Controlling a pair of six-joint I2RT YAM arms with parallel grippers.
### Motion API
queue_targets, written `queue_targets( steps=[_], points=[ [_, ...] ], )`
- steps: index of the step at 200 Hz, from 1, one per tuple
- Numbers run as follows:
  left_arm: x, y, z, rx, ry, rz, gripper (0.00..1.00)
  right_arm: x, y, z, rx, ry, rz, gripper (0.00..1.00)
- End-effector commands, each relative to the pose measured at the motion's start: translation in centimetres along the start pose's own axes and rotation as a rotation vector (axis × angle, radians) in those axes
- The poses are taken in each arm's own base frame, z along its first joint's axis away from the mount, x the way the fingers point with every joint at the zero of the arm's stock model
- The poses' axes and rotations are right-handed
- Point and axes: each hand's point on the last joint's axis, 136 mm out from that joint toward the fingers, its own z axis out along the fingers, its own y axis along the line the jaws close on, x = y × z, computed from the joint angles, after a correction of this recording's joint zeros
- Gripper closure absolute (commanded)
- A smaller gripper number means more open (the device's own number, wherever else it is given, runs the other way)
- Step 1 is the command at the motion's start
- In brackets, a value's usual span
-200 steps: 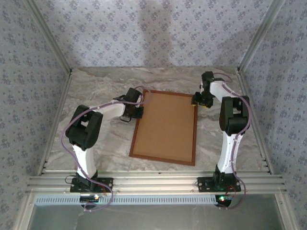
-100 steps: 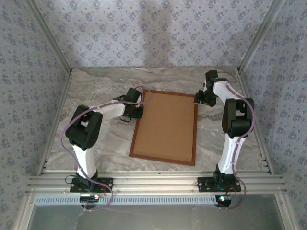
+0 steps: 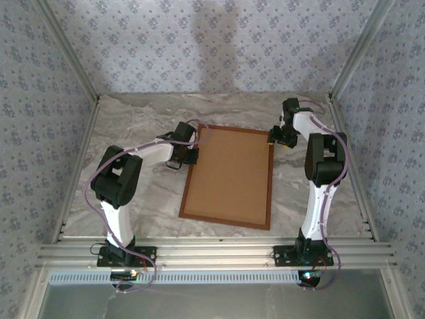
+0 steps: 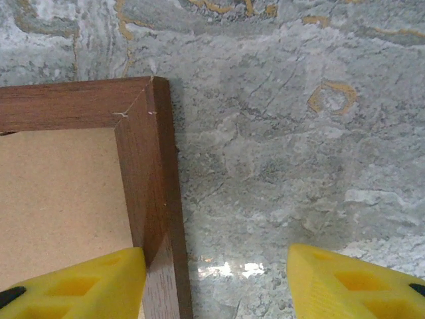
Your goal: Put the photo into the frame
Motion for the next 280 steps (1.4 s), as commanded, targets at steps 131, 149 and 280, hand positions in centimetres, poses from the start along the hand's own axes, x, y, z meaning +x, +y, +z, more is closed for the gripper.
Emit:
queue_targets(
  steps=[131, 149, 280],
  points=[
    [6.8, 1.6, 1.8, -0.07, 0.246, 0.02, 0.95, 2.9, 1.9, 3.8, 0.111, 0.167, -0.108, 0.38],
    [6.8, 1.6, 1.8, -0.071, 0.245, 0.02, 0.95, 3.2, 2.4, 3.9, 0.131, 0.183, -0.123, 0.38],
    [6.8, 1.7, 1.7, -0.078, 0.241, 0.015, 0.95, 0.6, 3.7, 0.1, 0.106, 0.077, -0.099, 0.32]
  ],
)
